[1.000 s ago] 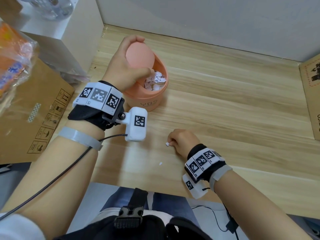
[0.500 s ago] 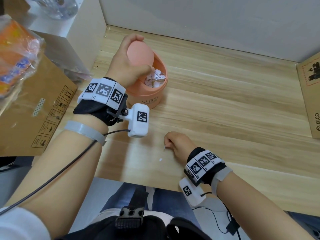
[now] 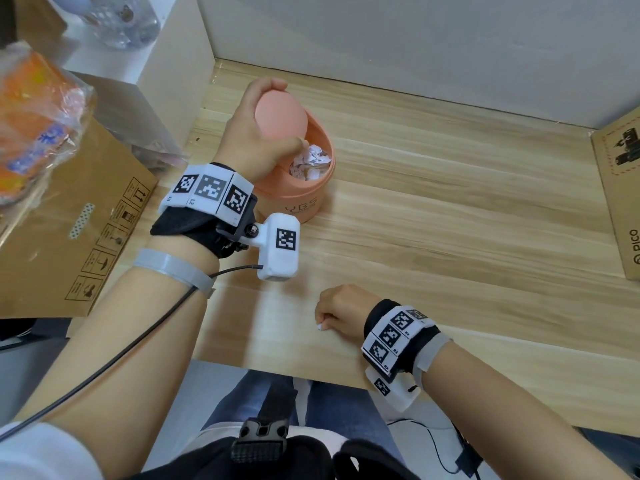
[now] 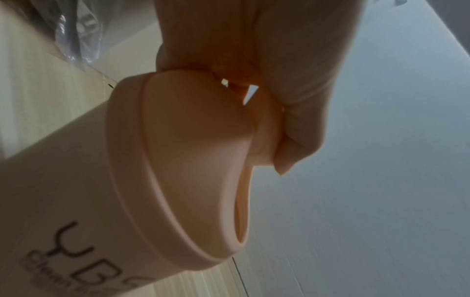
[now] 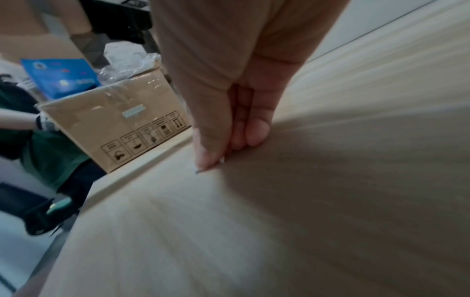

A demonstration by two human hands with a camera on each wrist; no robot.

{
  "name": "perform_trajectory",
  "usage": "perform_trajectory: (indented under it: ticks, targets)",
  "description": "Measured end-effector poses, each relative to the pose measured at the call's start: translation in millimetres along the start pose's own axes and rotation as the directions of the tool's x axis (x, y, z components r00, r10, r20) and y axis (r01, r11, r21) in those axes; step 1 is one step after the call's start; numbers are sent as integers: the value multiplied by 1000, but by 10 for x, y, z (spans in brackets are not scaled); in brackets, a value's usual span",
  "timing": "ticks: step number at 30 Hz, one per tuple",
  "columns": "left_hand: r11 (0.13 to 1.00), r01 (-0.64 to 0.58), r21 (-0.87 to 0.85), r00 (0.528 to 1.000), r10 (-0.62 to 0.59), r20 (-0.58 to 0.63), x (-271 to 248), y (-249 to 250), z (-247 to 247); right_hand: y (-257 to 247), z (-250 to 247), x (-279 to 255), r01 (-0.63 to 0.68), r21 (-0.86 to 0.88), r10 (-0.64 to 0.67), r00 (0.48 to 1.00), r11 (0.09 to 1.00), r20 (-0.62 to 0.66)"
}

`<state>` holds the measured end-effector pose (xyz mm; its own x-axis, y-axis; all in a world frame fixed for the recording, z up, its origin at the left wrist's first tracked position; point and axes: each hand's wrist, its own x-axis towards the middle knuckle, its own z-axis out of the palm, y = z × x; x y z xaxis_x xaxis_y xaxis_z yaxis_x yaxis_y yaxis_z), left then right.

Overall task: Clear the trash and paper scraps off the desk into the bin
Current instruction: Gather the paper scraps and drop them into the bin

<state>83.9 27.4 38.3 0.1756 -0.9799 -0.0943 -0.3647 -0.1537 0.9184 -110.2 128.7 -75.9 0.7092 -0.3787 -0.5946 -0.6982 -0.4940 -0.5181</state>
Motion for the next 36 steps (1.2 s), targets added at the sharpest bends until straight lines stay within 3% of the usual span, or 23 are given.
perform_trajectory:
  ticks: [6, 11, 14, 17, 19, 22, 24, 30, 33, 36]
  targets:
    - [1000, 1, 5, 1000, -1, -1, 3, 0, 4, -14, 76, 13, 66, -231, -83, 995, 971, -64]
    - [1000, -2, -9, 1000, 2, 8, 16, -9, -6, 181, -105, -5, -166, -92, 141, 963, 982, -230]
    - [1000, -8, -17, 1000, 8, 11, 26, -18, -1, 333, -178, -33, -292, 43, 290, 897, 955, -335]
    - [1000, -4, -31, 1000, 4, 12, 35, -25, 6, 477, -212, -10, -294, 147, 329, 834, 944, -443]
    - [999, 3, -39, 1000, -3, 12, 37, -31, 5, 508, -284, -23, -288, 348, 433, 764, 892, -479]
    - [999, 1, -52, 1000, 0, 14, 37, -32, -1, 504, -473, -77, -181, 577, 550, 612, 797, -568]
    - [999, 1, -41, 1000, -1, 9, 45, -31, 2, 437, -688, -107, -75, 603, 536, 554, 794, -637]
    - [1000, 12, -23, 1000, -12, 9, 35, -28, -3, -54, -1502, 32, 180, 512, 356, 530, 840, -770]
    - [1000, 17, -22, 1000, -17, 14, 37, -2, -4, -183, -1696, 165, 152, 527, 363, 567, 836, -739]
    - [999, 27, -19, 999, -26, 25, 38, 6, -10, -175, -1738, 225, 63, 499, 394, 531, 865, -750]
